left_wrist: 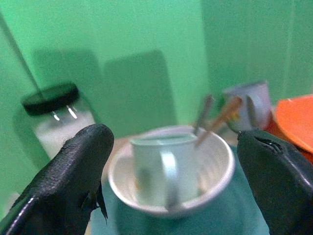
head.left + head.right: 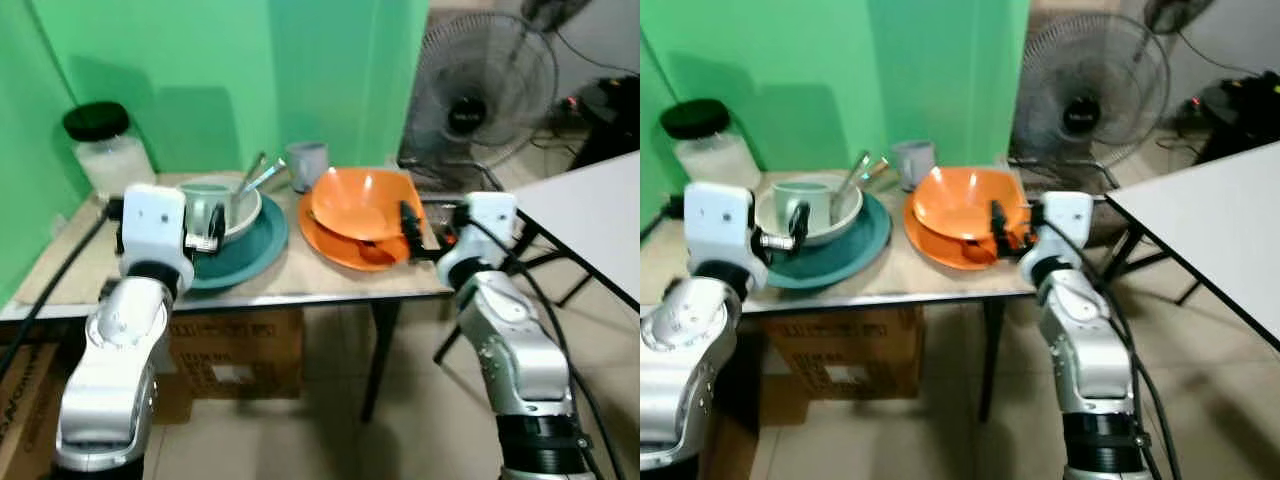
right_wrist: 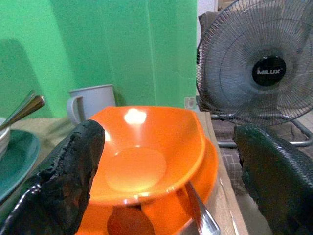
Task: Setting the table
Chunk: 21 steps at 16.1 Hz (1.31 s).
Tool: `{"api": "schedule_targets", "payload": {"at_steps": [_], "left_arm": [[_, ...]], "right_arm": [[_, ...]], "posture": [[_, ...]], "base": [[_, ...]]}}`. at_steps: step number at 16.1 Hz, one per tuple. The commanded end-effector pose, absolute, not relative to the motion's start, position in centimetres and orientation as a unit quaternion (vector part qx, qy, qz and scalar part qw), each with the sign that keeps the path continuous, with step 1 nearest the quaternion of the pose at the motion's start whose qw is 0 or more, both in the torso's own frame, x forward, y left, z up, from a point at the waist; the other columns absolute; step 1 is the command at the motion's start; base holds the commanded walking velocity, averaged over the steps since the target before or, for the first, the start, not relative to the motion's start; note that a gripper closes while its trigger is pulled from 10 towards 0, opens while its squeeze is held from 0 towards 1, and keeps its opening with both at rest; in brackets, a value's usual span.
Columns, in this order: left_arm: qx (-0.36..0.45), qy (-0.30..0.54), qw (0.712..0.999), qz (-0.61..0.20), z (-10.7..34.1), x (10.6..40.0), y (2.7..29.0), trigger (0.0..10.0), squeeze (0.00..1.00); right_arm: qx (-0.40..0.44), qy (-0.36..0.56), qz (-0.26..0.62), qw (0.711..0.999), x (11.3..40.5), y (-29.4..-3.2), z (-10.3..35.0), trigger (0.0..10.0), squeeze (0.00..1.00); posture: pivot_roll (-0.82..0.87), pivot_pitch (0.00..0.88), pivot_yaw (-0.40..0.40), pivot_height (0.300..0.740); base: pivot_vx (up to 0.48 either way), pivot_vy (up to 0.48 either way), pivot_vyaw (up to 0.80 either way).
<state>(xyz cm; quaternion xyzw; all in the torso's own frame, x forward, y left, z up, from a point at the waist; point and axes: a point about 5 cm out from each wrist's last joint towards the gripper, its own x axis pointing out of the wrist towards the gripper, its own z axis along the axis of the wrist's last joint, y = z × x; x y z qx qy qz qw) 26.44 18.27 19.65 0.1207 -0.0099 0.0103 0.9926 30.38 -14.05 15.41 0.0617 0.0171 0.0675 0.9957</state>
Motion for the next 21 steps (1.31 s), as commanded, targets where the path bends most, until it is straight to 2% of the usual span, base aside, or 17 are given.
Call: {"api": "schedule_targets", "payload": {"at_steps": [1, 6, 8, 12, 15, 16, 19, 21], "left_arm": [[0.127, 0.002, 0.992, 0.014, 19.4, 26.5, 18.9, 10.0, 0.00], [0.133, 0.009, 0.990, -0.048, 19.1, 26.2, 17.6, 10.0, 0.00], [0.120, 0.007, 0.991, -0.067, 19.1, 26.6, 17.1, 10.0, 0.00], [0.123, 0.003, 0.989, -0.077, 18.5, 26.7, 16.0, 10.0, 0.00], [0.126, -0.009, 0.981, -0.144, 18.9, 26.4, 14.7, 10.0, 0.00], [0.140, -0.003, 0.975, -0.172, 18.5, 26.2, 14.4, 10.0, 0.00], [0.130, 0.010, 0.968, -0.214, 18.4, 26.0, 13.9, 10.0, 0.00], [0.131, 0.018, 0.958, -0.254, 18.6, 26.1, 13.8, 10.0, 0.00]], "right_arm": [[0.079, 0.020, 0.079, 0.994, 30.6, -13.1, 15.9, 10.0, 0.00], [0.078, 0.026, 0.073, 0.994, 30.4, -13.6, 16.7, 10.0, 0.00], [0.049, 0.045, 0.071, 0.995, 31.0, -13.8, 17.3, 10.0, 0.00], [0.032, 0.079, 0.062, 0.994, 32.3, -16.2, 18.1, 10.0, 0.00], [0.019, 0.101, 0.062, 0.993, 33.1, -17.8, 18.2, 10.0, 0.00], [0.039, 0.119, 0.042, 0.991, 34.0, -18.9, 18.0, 10.0, 1.00], [0.090, 0.160, 0.045, 0.982, 34.8, -19.9, 17.7, 10.0, 1.00], [0.094, 0.192, 0.060, 0.975, 35.3, -19.9, 18.0, 10.0, 1.00]], "posture": [[0.04, 0.000, 0.023, 0.740], [0.04, 0.009, 0.026, 0.740], [0.01, 0.006, 0.025, 0.740], [-0.01, 0.005, -0.001, 0.740], [-0.02, 0.006, 0.000, 0.740], [-0.02, 0.000, -0.005, 0.740], [-0.03, 0.000, -0.007, 0.740], [-0.04, 0.000, -0.022, 0.740]], "base": [[0.322, 0.000, 0.00], [0.310, 0.000, 0.00], [0.306, 0.000, 0.00], [0.230, 0.000, 0.00], [0.000, 0.000, 0.00], [0.000, 0.000, 0.00], [0.000, 0.000, 0.00], [0.000, 0.000, 0.00]]}}
